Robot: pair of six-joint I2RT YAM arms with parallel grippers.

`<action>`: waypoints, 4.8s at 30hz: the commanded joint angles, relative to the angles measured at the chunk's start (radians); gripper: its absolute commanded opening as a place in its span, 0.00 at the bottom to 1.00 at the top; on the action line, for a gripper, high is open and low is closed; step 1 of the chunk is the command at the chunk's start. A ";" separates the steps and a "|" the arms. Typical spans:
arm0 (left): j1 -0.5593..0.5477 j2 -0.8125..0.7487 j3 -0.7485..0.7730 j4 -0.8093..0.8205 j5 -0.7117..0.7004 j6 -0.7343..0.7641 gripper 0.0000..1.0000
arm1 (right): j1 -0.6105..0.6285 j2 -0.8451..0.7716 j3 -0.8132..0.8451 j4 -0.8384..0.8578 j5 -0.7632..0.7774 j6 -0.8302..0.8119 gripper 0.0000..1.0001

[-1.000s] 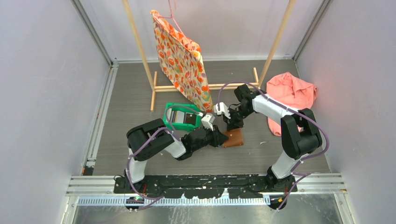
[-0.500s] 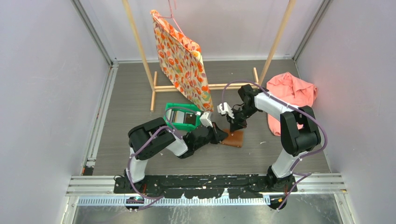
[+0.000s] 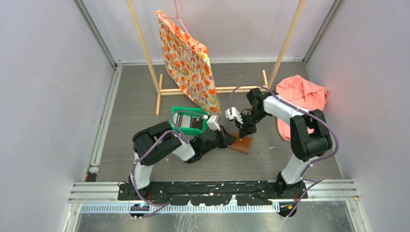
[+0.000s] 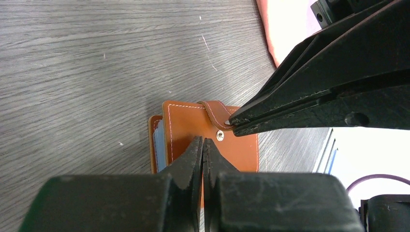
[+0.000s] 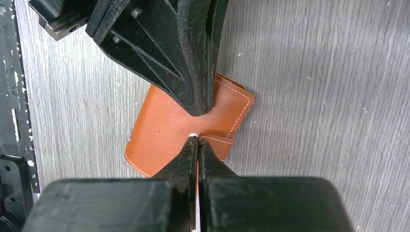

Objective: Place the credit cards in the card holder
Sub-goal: Close the card holder at the center of the board.

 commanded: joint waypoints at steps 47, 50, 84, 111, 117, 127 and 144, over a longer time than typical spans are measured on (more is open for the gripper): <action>0.019 0.033 -0.027 -0.154 -0.042 0.023 0.00 | 0.088 -0.141 -0.209 0.145 0.124 0.044 0.01; 0.019 0.036 -0.025 -0.154 -0.040 0.023 0.00 | 0.091 -0.153 -0.225 0.138 0.129 0.037 0.01; 0.019 0.022 -0.026 -0.164 -0.048 0.023 0.00 | 0.107 -0.175 -0.358 0.077 0.163 -0.057 0.01; 0.019 0.003 -0.033 -0.171 -0.054 0.022 0.01 | 0.063 -0.178 -0.362 -0.022 0.133 -0.082 0.01; 0.019 -0.002 -0.036 -0.172 -0.056 0.023 0.00 | 0.064 -0.176 -0.366 -0.024 0.130 -0.088 0.01; 0.019 -0.017 -0.037 -0.177 -0.051 0.029 0.00 | 0.076 -0.195 -0.404 0.001 0.135 -0.086 0.04; 0.019 -0.030 -0.041 -0.182 -0.048 0.032 0.00 | 0.138 -0.165 -0.403 -0.058 0.173 -0.123 0.01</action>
